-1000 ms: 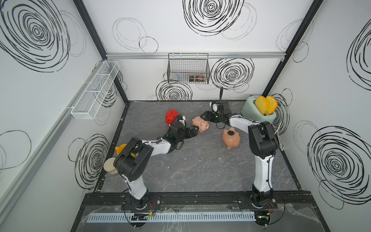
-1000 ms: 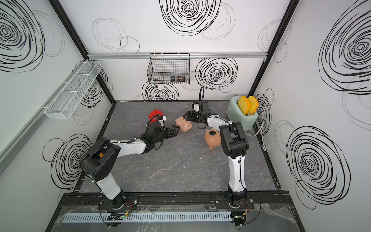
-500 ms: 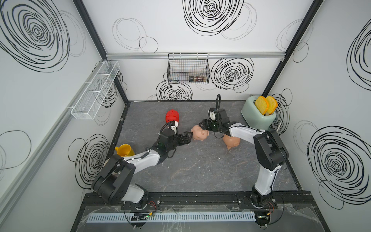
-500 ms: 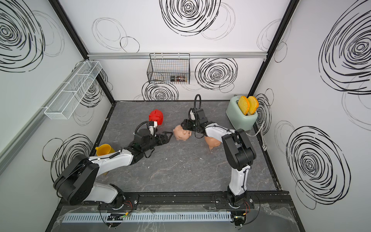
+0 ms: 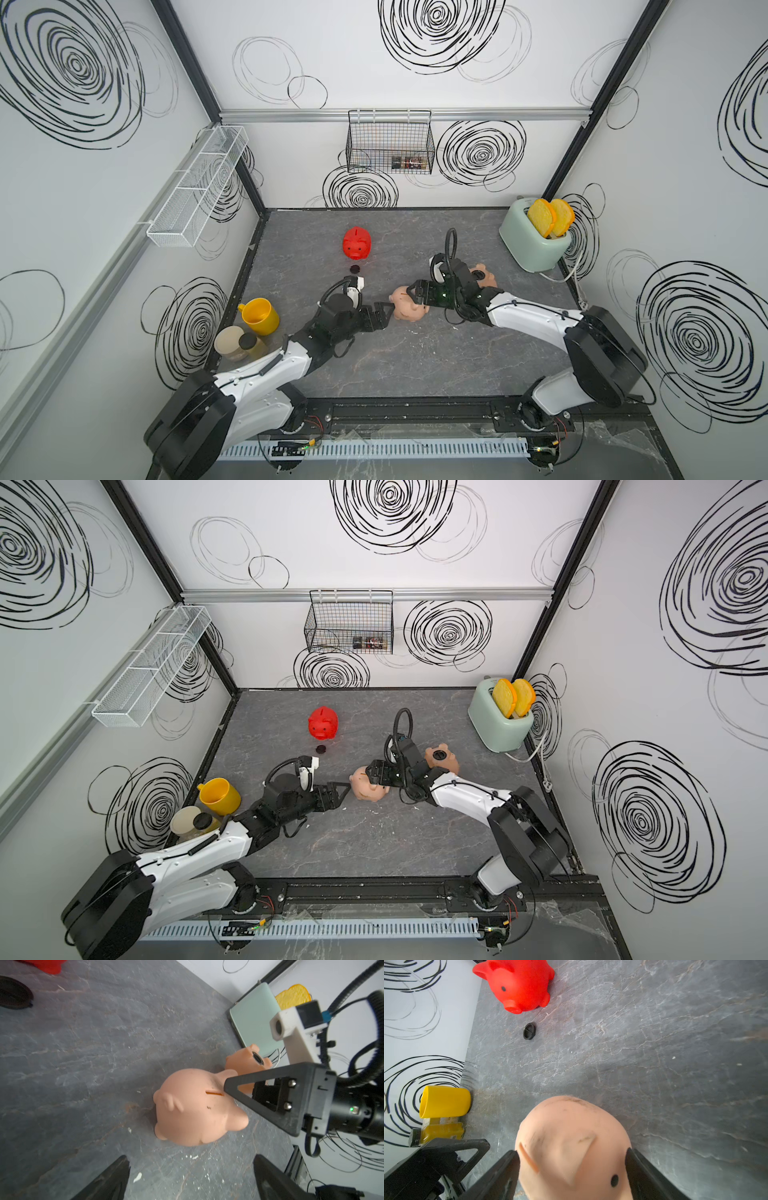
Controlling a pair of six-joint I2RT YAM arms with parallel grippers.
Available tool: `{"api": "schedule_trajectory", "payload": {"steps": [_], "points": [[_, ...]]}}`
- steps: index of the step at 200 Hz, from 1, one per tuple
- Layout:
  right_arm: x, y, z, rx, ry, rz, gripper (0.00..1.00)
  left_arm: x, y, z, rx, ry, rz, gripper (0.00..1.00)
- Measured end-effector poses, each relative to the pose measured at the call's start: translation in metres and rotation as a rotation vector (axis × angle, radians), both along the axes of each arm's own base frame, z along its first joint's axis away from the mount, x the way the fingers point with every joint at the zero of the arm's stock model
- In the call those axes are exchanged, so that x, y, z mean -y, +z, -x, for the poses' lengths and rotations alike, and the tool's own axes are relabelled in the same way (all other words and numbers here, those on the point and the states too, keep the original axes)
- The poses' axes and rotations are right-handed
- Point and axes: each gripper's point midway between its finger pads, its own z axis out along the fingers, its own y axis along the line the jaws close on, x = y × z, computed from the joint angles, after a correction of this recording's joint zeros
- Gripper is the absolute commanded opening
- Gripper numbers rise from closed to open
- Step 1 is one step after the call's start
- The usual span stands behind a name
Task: Open piggy banks
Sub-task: Move the piggy bank to the center of the board, then adjust the piggy bank at the center of the board.
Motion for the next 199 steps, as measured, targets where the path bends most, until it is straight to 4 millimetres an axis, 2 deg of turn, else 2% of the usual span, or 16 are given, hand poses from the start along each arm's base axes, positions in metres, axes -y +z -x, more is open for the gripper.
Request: {"api": "schedule_trajectory", "payload": {"steps": [22,38,64,89,107,122,154,199], "points": [[0.007,0.028,0.001,0.088,0.003,-0.004,0.79,0.009,-0.003,0.015,0.0,-0.04,-0.034,1.0],[0.018,0.047,-0.002,0.162,-0.024,0.019,0.69,0.012,-0.011,0.023,-0.012,-0.053,-0.073,0.96],[0.04,0.055,-0.01,0.225,-0.089,0.088,0.5,0.011,-0.027,0.027,-0.038,-0.05,-0.139,0.9],[0.057,0.034,-0.017,0.183,-0.128,0.166,0.42,0.007,-0.047,0.025,-0.09,-0.028,-0.211,0.88],[0.062,0.014,-0.023,0.125,-0.132,0.229,0.4,0.006,-0.054,0.021,-0.111,-0.015,-0.244,0.88],[0.06,0.0,-0.028,0.074,-0.124,0.277,0.37,0.006,-0.056,0.017,-0.114,-0.001,-0.258,0.89],[0.052,-0.019,-0.044,0.009,-0.111,0.318,0.37,0.005,-0.06,0.008,-0.121,0.033,-0.28,0.91],[0.05,-0.047,-0.036,-0.072,-0.066,0.347,0.38,0.002,-0.07,-0.004,-0.153,0.063,-0.305,0.94]]}}
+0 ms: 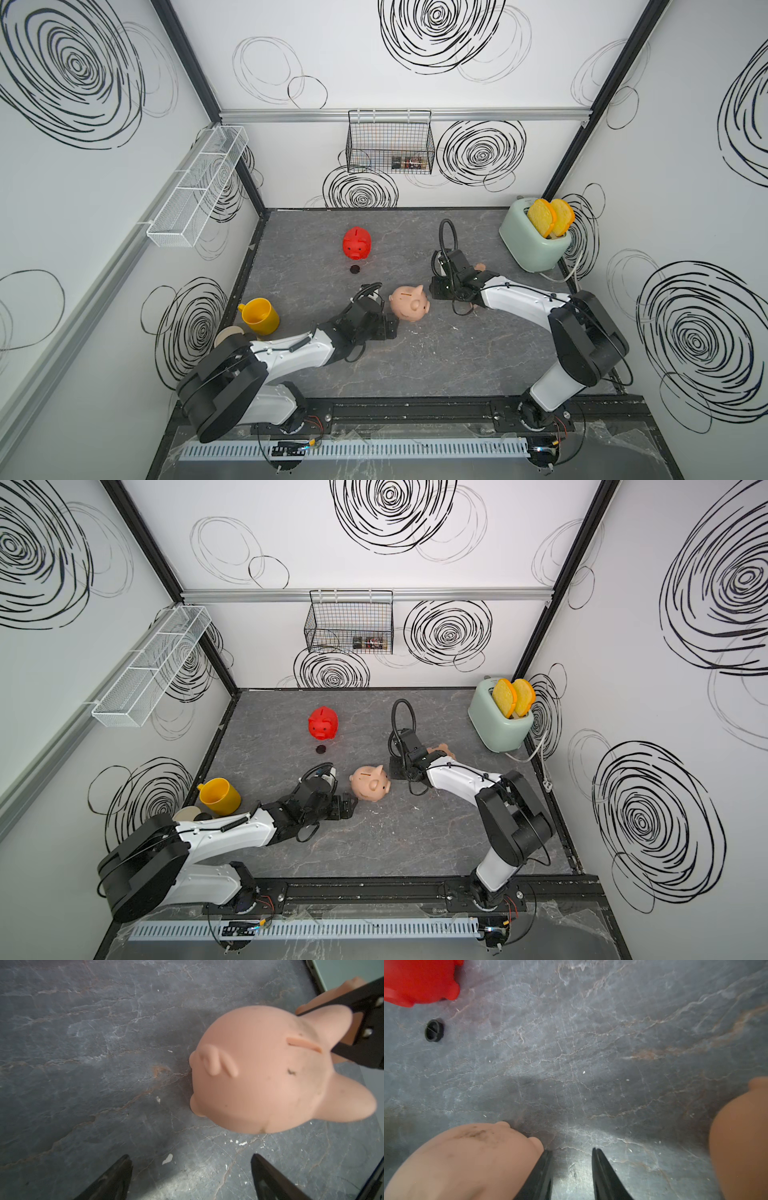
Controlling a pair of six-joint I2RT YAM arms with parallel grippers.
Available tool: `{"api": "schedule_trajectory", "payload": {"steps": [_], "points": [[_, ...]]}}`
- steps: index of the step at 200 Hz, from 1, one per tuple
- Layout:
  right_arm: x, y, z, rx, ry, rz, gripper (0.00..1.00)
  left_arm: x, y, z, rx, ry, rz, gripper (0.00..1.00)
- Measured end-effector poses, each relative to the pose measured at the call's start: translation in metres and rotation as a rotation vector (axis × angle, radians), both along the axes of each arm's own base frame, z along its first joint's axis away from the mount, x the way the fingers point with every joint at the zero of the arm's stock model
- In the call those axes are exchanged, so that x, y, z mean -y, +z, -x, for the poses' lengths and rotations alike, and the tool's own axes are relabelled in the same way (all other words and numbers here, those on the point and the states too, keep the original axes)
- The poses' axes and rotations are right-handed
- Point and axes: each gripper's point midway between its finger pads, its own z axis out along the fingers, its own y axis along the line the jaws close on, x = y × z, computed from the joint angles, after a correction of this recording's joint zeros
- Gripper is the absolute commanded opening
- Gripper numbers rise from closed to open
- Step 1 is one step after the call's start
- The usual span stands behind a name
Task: Open piggy banks
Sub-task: Adjust the piggy bank at the center of the board.
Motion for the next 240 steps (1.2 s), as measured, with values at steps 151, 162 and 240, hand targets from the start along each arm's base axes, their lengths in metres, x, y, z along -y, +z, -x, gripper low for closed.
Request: {"api": "schedule_trajectory", "payload": {"steps": [151,162,240], "points": [[-0.019,0.007,0.046,-0.059,0.134,-0.051,0.39,-0.01,-0.004,-0.019,-0.026,0.051,0.009,0.95],[-0.02,0.009,0.051,-0.061,0.146,-0.061,0.39,-0.012,-0.004,-0.02,-0.026,0.056,0.01,0.95],[-0.024,-0.01,0.079,-0.105,0.208,-0.047,0.4,-0.029,0.014,-0.021,0.021,0.096,0.058,0.95]]}}
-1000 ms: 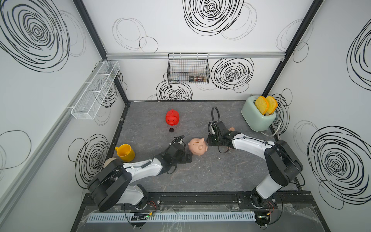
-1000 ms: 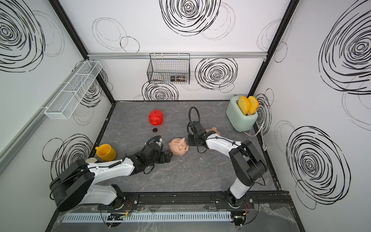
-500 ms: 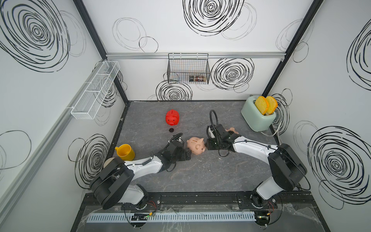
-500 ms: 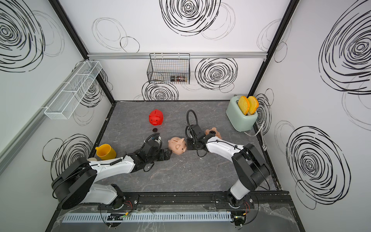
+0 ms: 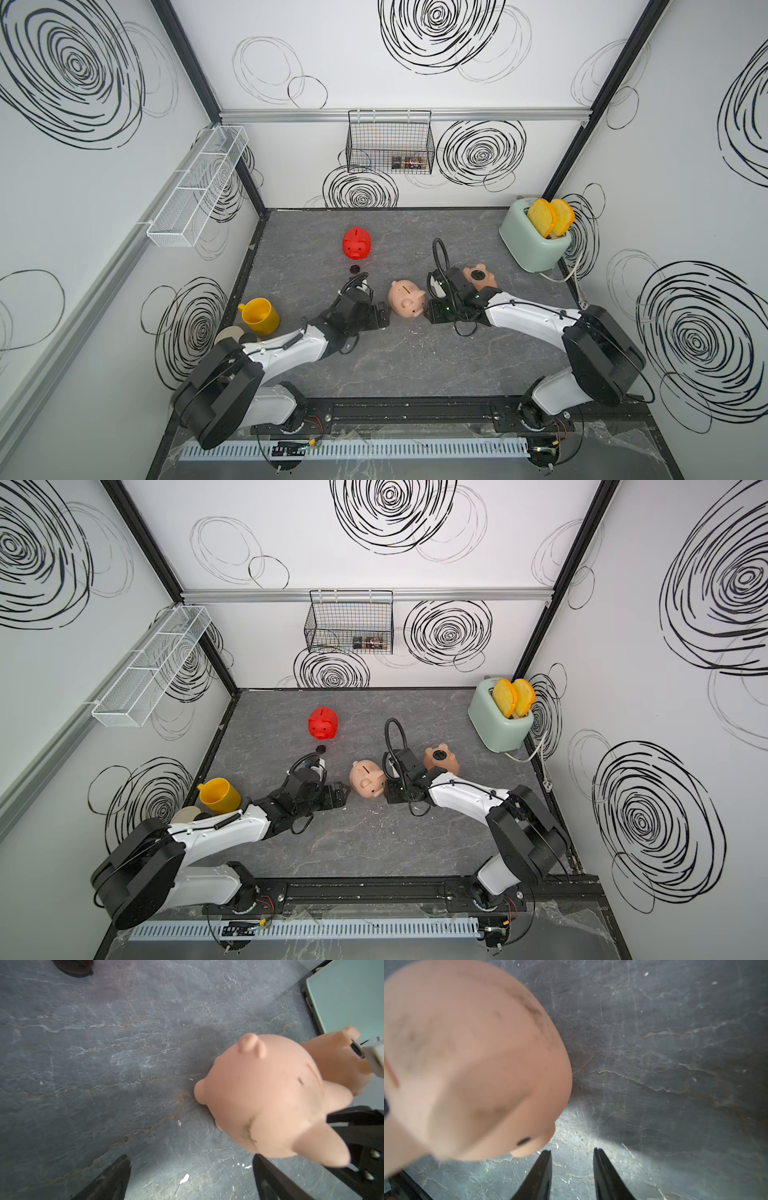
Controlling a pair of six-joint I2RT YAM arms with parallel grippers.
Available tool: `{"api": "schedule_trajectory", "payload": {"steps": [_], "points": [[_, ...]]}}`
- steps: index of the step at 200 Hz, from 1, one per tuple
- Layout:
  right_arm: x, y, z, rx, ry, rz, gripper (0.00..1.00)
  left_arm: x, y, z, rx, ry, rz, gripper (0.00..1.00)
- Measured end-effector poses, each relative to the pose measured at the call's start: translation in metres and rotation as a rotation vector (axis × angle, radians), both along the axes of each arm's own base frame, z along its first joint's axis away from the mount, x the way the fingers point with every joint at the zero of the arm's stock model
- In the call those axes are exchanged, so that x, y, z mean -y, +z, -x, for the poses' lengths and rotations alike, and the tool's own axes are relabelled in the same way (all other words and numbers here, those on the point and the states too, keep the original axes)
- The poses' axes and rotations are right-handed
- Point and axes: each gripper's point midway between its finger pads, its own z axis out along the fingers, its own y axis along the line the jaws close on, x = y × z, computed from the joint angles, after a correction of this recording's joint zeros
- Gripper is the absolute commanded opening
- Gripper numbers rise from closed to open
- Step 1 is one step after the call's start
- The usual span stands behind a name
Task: Open piggy banks
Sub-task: Adjust the piggy bank at the center of the board.
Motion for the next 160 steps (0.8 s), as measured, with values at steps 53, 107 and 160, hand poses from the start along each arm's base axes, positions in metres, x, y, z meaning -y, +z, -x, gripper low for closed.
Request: {"api": "schedule_trajectory", "payload": {"steps": [53,107,160], "points": [[-0.005,0.027,-0.006,0.105,-0.001,-0.038,0.38,-0.023,0.001,0.0,0.004,0.041,0.03,0.99],[0.032,0.02,-0.053,0.116,-0.168,-0.004,0.37,-0.014,0.027,-0.007,0.078,0.018,0.05,0.96],[0.014,0.016,-0.113,0.108,-0.177,-0.018,0.37,0.004,0.057,-0.028,0.135,0.008,0.081,0.96]]}}
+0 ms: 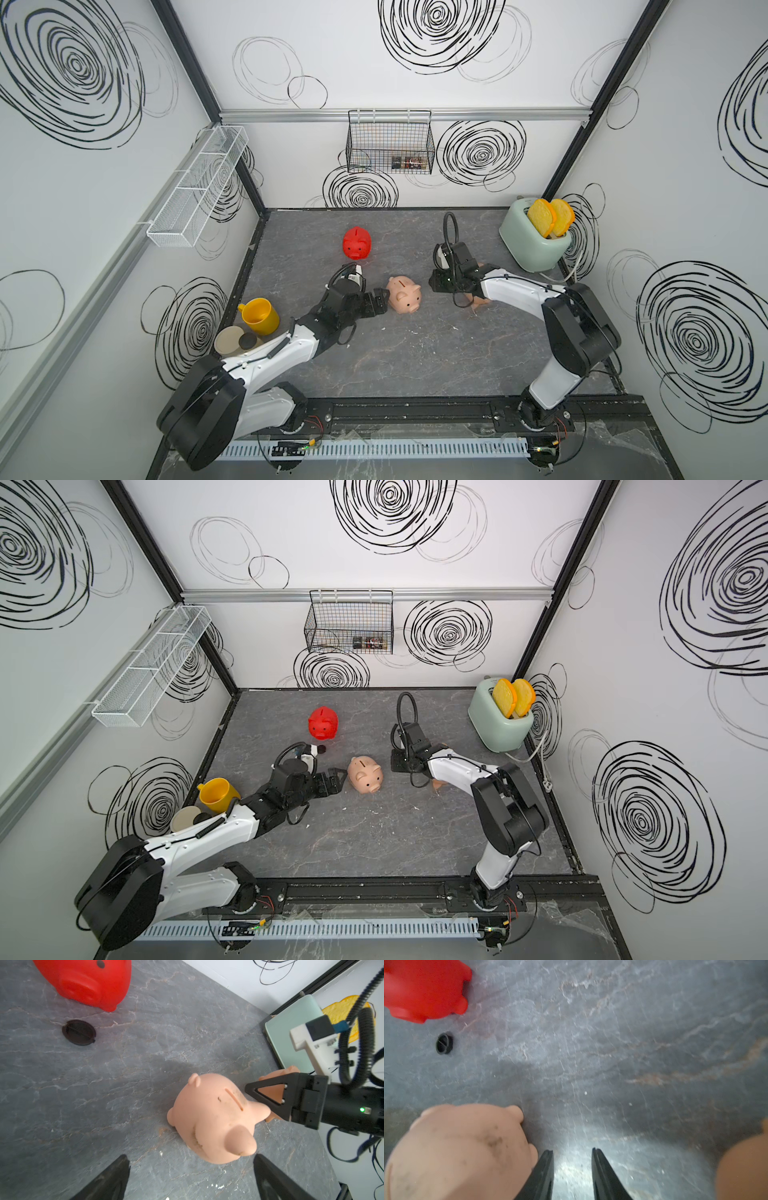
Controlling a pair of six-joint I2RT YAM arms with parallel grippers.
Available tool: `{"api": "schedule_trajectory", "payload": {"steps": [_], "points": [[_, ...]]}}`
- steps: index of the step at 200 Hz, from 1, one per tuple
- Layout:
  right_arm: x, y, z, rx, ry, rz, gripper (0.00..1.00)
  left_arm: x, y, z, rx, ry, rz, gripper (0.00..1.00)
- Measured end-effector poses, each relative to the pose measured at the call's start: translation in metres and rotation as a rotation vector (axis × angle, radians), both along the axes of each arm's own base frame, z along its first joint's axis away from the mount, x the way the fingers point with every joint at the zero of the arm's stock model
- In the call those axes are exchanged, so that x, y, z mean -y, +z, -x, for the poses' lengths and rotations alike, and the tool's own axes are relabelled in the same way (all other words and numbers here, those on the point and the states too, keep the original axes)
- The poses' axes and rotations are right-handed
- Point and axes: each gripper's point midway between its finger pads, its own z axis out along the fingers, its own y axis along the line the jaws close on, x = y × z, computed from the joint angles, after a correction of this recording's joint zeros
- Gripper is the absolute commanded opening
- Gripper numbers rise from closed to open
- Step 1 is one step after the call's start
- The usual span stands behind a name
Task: Open piggy banks
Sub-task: Adjust the piggy bank at the center of the board.
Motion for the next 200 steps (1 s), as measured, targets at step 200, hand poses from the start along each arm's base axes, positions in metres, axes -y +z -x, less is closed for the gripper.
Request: {"api": "schedule_trajectory", "payload": {"steps": [200], "points": [[-0.068,0.017,0.081,-0.039,0.277,-0.132,0.47,0.0,0.003,-0.007,-0.001,-0.019,-0.045,0.96]]}}
